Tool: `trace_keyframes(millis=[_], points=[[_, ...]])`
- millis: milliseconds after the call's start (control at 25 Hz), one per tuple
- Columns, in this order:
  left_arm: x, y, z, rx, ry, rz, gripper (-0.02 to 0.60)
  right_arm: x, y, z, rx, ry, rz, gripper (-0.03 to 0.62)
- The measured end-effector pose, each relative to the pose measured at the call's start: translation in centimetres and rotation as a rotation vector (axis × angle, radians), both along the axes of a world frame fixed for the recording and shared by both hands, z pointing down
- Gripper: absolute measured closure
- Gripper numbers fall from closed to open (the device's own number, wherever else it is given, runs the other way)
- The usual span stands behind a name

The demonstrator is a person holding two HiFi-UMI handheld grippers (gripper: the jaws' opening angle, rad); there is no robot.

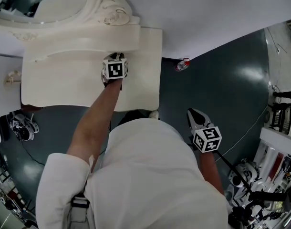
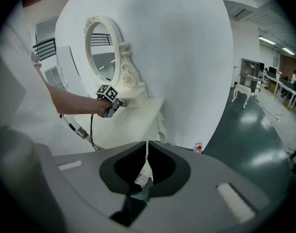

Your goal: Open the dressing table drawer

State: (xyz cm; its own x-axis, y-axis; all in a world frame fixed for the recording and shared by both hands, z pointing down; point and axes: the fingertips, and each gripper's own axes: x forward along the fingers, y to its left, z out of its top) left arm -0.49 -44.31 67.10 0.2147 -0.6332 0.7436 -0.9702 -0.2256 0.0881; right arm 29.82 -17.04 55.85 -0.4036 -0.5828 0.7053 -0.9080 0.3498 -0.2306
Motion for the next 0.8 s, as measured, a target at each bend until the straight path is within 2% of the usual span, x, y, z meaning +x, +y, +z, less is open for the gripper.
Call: trace_keyframes(millis=[800], points=[[0.2, 1.4, 0.2, 0.003, -0.016, 0.03, 0.488, -0.5, -0.1, 0.2, 0.003, -0.01, -0.006, 0.58]])
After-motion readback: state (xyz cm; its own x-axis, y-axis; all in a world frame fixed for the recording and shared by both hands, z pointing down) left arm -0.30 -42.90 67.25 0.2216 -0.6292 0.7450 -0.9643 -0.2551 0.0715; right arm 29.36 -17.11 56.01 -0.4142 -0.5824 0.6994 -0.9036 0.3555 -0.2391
